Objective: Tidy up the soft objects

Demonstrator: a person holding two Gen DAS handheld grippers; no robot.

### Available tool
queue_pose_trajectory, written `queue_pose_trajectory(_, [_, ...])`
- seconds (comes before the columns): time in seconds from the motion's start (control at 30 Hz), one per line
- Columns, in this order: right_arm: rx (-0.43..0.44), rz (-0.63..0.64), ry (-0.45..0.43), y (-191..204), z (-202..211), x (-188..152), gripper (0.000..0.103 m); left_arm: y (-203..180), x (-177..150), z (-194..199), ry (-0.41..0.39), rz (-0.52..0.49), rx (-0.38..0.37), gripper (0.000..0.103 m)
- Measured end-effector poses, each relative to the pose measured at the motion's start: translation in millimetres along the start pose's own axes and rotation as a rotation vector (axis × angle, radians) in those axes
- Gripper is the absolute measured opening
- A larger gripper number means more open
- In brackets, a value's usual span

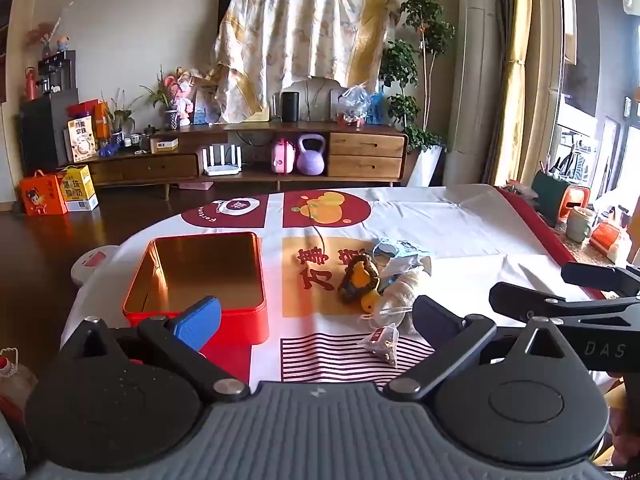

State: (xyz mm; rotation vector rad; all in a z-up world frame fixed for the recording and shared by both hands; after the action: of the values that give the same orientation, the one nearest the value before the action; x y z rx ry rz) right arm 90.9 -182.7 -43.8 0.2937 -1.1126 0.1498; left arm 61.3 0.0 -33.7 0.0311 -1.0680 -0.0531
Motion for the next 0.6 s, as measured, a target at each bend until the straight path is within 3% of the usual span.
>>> queue_pose_trajectory(0.6, [0.004,-0.005,0.01,0.7,-5.6,-1.5,0.103,-1.9,-0.9,-6.3,0.014,0.022,-0.005,0.103])
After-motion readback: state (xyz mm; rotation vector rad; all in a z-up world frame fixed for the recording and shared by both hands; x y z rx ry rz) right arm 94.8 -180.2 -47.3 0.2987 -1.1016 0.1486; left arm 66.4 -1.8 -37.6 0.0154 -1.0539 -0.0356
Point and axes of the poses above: each gripper's, at about its wrist camera, not at the fingertips, and z roughly against the way its jaws point, y to its left, x to its top, the point moved 7 cm from there along -z, roughly the way its jaws point, and after that the axes turned 5 degrees about -z, right-handed, at the moved point
